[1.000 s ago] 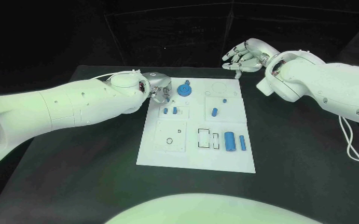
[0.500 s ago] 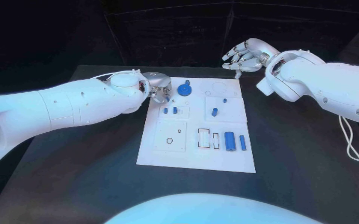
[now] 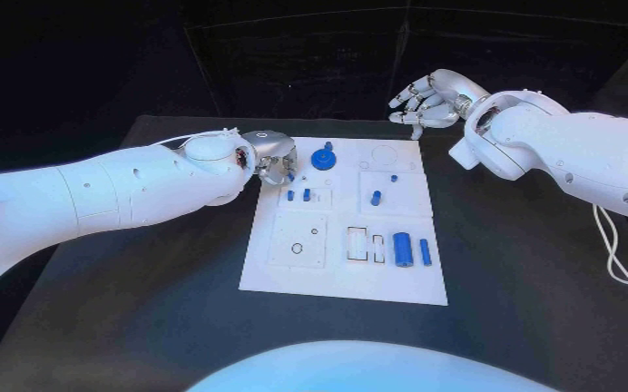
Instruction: Assemble the parts on the task board
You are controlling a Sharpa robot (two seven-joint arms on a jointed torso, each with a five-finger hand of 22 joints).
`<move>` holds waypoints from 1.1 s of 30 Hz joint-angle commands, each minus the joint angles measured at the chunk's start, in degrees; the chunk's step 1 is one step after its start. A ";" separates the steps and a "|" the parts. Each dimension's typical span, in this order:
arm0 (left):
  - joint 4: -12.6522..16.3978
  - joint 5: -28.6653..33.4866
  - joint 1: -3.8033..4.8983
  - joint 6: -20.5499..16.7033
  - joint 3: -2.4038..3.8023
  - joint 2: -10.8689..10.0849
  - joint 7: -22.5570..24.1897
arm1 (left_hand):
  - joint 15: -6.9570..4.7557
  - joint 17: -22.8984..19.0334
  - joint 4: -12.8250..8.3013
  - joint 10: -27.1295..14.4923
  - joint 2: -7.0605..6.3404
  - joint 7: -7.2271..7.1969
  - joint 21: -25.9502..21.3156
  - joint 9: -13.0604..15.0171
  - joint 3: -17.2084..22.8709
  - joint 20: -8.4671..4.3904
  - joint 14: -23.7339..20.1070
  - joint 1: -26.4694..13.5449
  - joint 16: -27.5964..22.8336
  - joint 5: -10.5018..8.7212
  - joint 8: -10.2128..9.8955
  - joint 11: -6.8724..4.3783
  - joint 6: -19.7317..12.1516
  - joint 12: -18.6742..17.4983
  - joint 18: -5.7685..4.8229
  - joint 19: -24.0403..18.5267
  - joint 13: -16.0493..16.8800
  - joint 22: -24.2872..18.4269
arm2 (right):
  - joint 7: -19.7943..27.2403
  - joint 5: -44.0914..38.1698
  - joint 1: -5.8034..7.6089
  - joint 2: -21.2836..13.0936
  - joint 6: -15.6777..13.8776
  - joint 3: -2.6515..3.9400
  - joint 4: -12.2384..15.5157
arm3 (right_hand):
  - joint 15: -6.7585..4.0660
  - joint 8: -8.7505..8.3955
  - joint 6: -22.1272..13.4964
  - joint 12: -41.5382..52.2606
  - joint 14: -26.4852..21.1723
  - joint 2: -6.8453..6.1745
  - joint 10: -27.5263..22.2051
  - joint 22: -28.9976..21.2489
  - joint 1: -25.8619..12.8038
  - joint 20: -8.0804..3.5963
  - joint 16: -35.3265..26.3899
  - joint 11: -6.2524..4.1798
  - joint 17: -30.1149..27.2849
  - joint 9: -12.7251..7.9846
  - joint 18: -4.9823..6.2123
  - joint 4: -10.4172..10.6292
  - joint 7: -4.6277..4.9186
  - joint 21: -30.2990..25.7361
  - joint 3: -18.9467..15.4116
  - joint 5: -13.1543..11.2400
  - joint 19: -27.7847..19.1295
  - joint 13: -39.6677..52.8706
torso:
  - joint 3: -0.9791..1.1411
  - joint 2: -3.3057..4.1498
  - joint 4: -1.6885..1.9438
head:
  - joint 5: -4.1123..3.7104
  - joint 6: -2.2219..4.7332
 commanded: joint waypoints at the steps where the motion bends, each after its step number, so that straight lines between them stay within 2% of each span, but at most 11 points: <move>1: 0.42 0.93 0.10 -3.15 0.07 -0.29 1.79 | -0.11 0.03 0.11 0.44 -0.75 0.04 0.17 0.13 0.37 0.00 0.40 -0.11 0.37 0.30 -0.16 -0.06 0.42 -0.19 -0.16 0.46 -0.07 0.02 | 0.53 0.10 0.12 0.04 0.22 0.04 0.02 | -0.17 0.31 -0.27 0.30 -0.13 0.29 -0.26 0.00 0.28 -0.02 0.17 -0.10 -0.07 -0.05 0.19 -0.03 -0.17 -0.24 -0.25 0.25 0.32 -0.05 | 0.01 0.01 -0.02 | 0.06 0.06; 16: 1.84 1.13 0.26 -3.73 0.20 -1.31 1.88 | -0.12 -0.33 0.15 0.60 -1.03 0.02 -0.05 0.10 0.55 -0.02 0.39 -0.31 0.16 0.30 -0.31 -0.06 0.43 -0.51 -0.11 0.47 -0.14 -0.17 | 0.54 0.10 0.11 0.00 0.17 0.04 0.03 | -0.17 0.32 -0.27 0.31 -0.12 0.29 -0.26 0.00 0.28 -0.02 0.17 -0.11 -0.07 -0.05 0.18 -0.01 -0.17 -0.24 -0.26 0.25 0.32 -0.07 | 0.00 0.02 -0.04 | 0.15 0.14; 26: 2.12 1.80 0.29 -3.47 0.27 -0.87 2.00 | -0.12 -0.26 0.14 0.62 -1.05 0.02 0.01 0.10 0.59 -0.02 0.41 -0.31 0.18 0.30 -0.34 -0.07 0.43 -0.55 -0.12 0.49 -0.15 -0.10 | 0.56 0.10 0.11 0.04 0.18 0.04 0.03 | -0.17 0.32 -0.27 0.31 -0.12 0.29 -0.26 0.00 0.28 -0.02 0.17 -0.11 -0.07 -0.05 0.18 -0.01 -0.17 -0.24 -0.26 0.25 0.32 -0.07 | 0.04 0.07 -0.13 | 0.06 0.13; 33: 1.80 2.00 0.32 -2.93 0.29 -0.22 1.74 | -0.13 -0.22 0.12 0.63 -1.11 0.02 -0.06 0.08 0.67 -0.02 0.42 -0.31 0.19 0.31 -0.39 -0.06 0.40 -0.64 -0.11 0.48 -0.17 -0.16 | 0.58 0.10 0.11 0.05 0.19 0.04 0.05 | -0.17 0.33 -0.28 0.33 -0.13 0.29 -0.26 0.00 0.26 -0.02 0.18 -0.10 -0.07 -0.05 0.18 0.02 -0.17 -0.25 -0.28 0.23 0.33 -0.08 | 0.06 0.01 -0.06 | 0.01 0.10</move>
